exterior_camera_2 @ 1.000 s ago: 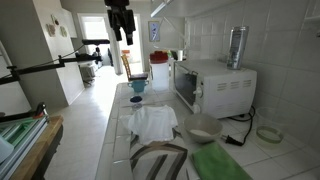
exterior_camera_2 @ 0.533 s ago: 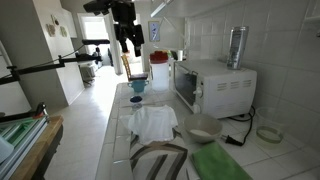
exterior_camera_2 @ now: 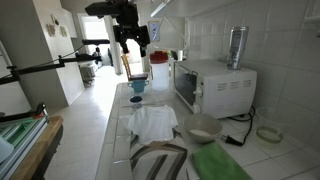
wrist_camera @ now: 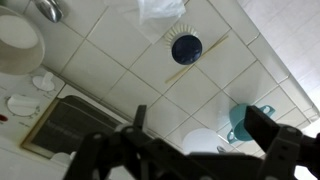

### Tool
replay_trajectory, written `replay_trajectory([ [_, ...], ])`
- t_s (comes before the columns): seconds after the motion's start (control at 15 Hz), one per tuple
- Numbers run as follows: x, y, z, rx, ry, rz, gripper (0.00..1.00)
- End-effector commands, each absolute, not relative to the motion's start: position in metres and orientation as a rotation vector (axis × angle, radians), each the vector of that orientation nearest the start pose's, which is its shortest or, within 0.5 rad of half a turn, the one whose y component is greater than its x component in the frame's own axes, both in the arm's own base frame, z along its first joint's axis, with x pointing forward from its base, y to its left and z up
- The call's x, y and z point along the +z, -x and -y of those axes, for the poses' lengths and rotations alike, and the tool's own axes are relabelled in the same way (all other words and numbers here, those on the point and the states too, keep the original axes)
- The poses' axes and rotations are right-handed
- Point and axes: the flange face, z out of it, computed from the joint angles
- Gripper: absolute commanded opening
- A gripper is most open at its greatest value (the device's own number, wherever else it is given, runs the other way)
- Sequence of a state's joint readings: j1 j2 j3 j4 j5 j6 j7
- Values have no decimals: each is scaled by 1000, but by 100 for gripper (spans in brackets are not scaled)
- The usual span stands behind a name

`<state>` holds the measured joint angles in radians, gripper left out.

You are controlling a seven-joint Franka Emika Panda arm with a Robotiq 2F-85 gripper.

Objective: Open the microwave door

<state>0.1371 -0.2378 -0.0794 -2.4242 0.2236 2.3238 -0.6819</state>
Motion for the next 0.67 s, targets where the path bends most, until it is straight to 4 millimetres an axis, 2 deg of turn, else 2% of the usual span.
replay_trajectory([
  [0.0,391,-474,-27,-298,2778,1141,100],
  [0.07,386,-477,-30,-281,2820,1116,100],
  [0.13,393,-473,-30,-254,2832,1005,100],
  [0.2,389,-474,-31,-242,2837,999,100],
  [0.4,391,-474,-32,-246,2840,990,100],
  [0.6,387,-481,-27,-273,2825,1154,100],
])
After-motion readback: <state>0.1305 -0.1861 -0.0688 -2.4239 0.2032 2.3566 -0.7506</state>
